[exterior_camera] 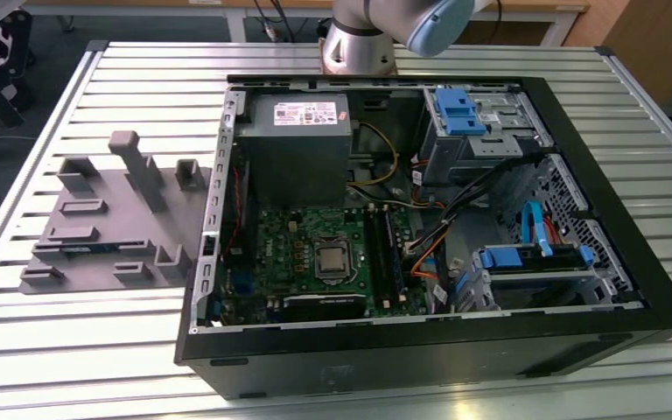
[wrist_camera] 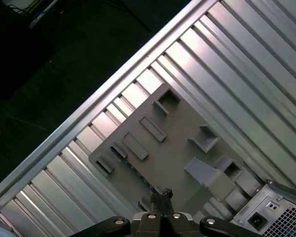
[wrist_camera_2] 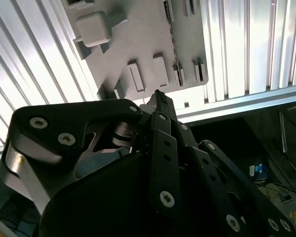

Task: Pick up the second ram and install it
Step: 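Pick up the second ram and move it above second insertion slot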

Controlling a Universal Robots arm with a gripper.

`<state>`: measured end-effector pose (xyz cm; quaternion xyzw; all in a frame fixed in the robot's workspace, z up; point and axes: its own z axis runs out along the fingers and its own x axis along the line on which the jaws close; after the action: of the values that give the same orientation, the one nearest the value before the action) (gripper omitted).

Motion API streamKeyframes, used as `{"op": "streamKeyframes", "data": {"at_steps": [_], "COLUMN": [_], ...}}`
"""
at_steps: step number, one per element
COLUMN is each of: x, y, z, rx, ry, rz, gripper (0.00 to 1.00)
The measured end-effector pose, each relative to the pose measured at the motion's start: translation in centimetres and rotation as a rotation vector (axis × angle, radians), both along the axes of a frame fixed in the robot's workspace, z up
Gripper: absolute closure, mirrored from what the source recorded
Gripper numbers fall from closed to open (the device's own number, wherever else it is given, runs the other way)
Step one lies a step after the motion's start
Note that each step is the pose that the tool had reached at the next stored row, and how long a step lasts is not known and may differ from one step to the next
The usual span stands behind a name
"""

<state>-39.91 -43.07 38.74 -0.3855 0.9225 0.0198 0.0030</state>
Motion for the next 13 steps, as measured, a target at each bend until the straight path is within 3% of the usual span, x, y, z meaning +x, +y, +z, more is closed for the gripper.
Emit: {"op": "streamKeyframes", "data": {"at_steps": [6,13], "x": [0.00,0.00], "y": [0.00,0.00], "z": [-0.01,0.00], "rx": [0.0001,0.0000], "ry": [-0.0002,0.0000], "rz": [0.036,0.038], "gripper": [0.89,0.89]}}
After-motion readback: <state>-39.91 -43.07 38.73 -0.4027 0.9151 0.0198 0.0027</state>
